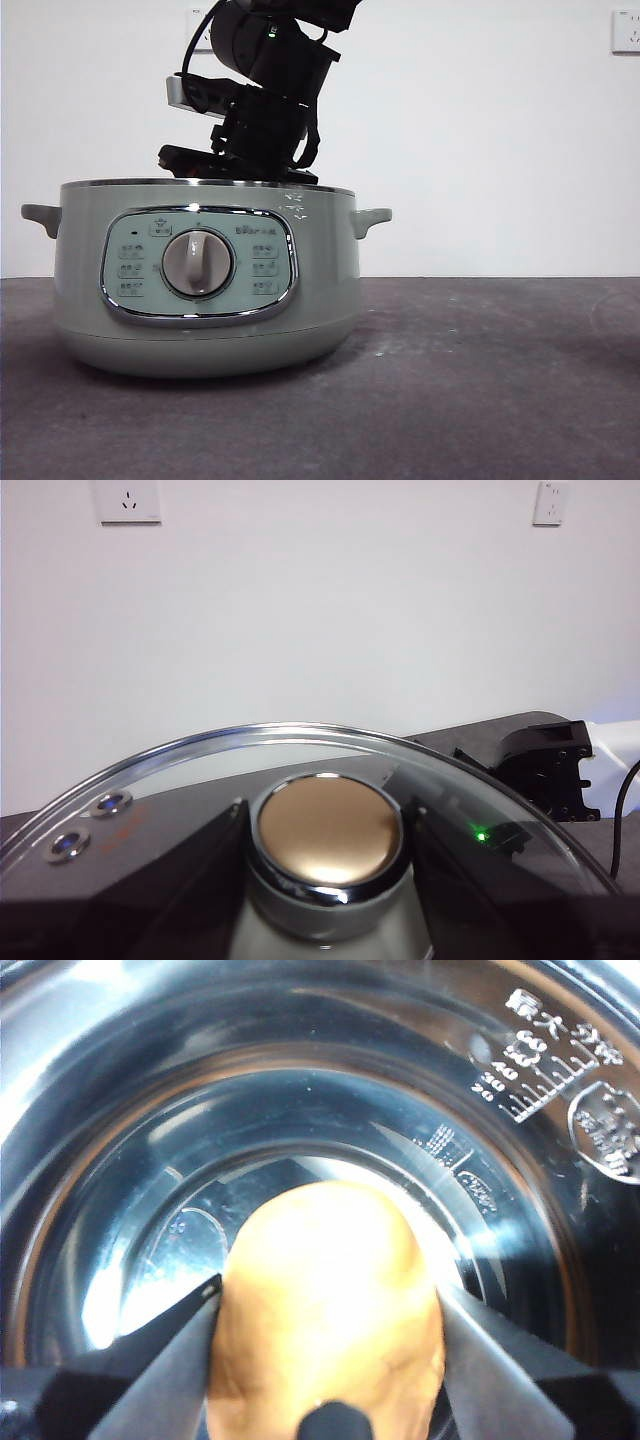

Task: Pick up the potato,open the lid,put the potato in the pot,close the lid

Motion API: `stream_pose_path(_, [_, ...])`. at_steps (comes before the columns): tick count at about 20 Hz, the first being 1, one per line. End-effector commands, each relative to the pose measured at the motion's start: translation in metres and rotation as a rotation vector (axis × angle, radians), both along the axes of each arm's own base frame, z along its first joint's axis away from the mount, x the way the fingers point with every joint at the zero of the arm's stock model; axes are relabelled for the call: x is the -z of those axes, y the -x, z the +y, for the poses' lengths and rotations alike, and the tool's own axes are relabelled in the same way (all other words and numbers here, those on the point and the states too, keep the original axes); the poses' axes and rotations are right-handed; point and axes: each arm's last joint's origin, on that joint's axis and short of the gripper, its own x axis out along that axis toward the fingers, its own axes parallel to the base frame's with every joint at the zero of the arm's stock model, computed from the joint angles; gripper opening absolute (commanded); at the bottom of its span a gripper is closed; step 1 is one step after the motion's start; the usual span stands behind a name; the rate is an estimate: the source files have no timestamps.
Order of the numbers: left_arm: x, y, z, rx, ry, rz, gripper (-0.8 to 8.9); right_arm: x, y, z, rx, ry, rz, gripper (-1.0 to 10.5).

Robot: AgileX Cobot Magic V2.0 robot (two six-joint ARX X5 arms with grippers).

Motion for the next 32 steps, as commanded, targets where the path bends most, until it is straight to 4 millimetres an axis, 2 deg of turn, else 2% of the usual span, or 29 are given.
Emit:
stream_pose_path(1, [-0.007, 0.004, 0.002, 0.002, 0.033, -0.055, -0.09, 0.007, -0.001, 0.003, 0.005, 0.01, 0.011, 4.3])
stream_pose_path(2, [-0.007, 0.004, 0.002, 0.001, 0.029, -0.047, -0.09, 0.007, -0.001, 0.003, 0.012, 0.007, 0.015, 5.1])
stream_pose_path(3, [-0.006, 0.004, 0.002, 0.001, 0.025, -0.04, -0.09, 0.007, -0.001, 0.003, 0.012, 0.007, 0.015, 5.4])
stream_pose_path(7, [-0.004, 0.004, 0.002, 0.001, 0.017, -0.025, -0.09, -0.001, 0.001, 0.001, 0.034, -0.008, 0.02, 5.3])
stream_pose_path(10, [-0.004, 0.001, 0.0, 0.0, 0.013, -0.018, -0.09, -0.035, 0.014, -0.012, 0.038, -0.01, 0.013, 5.3])
stream_pose_path(12, [-0.004, -0.008, -0.005, 0.001, 0.002, 0.002, -0.09, -0.07, 0.031, -0.031, 0.078, 0.009, -0.002, 5.3])
stream_pose_path(14, [-0.003, -0.027, -0.015, 0.001, -0.019, 0.041, -0.09, -0.11, 0.054, -0.058, 0.113, 0.046, -0.032, 5.3])
stream_pose_path(18, [0.003, -0.076, -0.042, 0.012, -0.058, 0.115, -0.09, -0.182, 0.102, -0.118, 0.24, -0.018, -0.109, 5.3])
stream_pose_path(22, [0.018, -0.123, -0.069, 0.064, -0.087, 0.182, -0.09, -0.229, 0.144, -0.162, 0.323, -0.134, -0.213, 5.3])
stream_pose_path(27, [0.038, -0.166, -0.096, 0.077, -0.077, 0.219, -0.09, -0.263, 0.197, -0.209, 0.344, -0.254, -0.293, 5.3])
stream_pose_path(32, [0.055, -0.188, -0.117, 0.103, -0.072, 0.249, -0.09, -0.272, 0.23, -0.241, 0.399, -0.267, -0.323, 5.3])
